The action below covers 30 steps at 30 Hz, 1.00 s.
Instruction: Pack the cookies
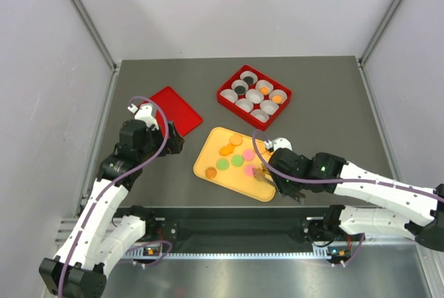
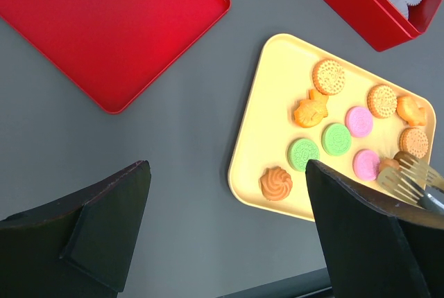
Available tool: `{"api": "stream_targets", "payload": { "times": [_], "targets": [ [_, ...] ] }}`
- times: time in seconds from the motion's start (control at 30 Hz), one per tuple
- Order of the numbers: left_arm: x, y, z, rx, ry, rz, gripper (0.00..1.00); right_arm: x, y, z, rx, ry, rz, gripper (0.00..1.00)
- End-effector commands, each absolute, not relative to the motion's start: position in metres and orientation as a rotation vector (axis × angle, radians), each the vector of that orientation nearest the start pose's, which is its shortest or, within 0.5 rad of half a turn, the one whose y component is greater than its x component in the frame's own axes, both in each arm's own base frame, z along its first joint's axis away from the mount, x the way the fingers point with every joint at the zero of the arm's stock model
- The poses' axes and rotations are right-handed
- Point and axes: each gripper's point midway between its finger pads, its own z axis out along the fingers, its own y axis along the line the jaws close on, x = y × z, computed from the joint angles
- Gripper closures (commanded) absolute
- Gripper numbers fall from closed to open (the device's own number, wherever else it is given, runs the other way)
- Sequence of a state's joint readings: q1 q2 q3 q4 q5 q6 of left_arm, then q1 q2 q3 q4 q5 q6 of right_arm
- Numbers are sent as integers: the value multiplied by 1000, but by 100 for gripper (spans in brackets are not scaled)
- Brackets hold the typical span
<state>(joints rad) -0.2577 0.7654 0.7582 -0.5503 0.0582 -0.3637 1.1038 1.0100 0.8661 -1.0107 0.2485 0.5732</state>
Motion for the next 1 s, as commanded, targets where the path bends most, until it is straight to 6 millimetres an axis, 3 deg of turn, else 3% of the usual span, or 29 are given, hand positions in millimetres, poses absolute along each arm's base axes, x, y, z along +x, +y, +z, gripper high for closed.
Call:
{"api": "stream_targets", "payload": {
  "times": [0.0,0.27,0.4,0.5,0.57,0.6,0.67,0.7,0.77,0.87,0.97],
  "targets": [
    [253,-90,198,-68,2115,-417,2,119,175,156,-572,2499,261,63],
    [253,-90,198,-71,2113,-417,2,131,177,175,-549,2441,241,62],
    [253,-91,197,-70,2117,-418,2,157,189,197,-522,2368,214,61],
    [253,-91,196,-67,2123,-421,2,187,199,218,-482,2305,215,61],
    [253,-92,195,-65,2127,-421,2,212,193,229,-436,2277,187,61],
    [254,-92,195,-64,2125,-423,2,227,202,240,-413,2245,228,61],
    [254,-93,194,-60,2130,-426,2,255,194,248,-354,2222,227,61],
    [254,-94,194,-57,2132,-430,2,271,203,256,-338,2196,264,61],
    [254,-95,192,-53,2139,-433,2,297,198,260,-294,2174,255,61],
    [254,-95,191,-53,2144,-434,2,341,203,246,-261,2200,203,62],
    [254,-94,191,-54,2142,-431,2,371,198,242,-209,2194,179,62]
  ]
}}
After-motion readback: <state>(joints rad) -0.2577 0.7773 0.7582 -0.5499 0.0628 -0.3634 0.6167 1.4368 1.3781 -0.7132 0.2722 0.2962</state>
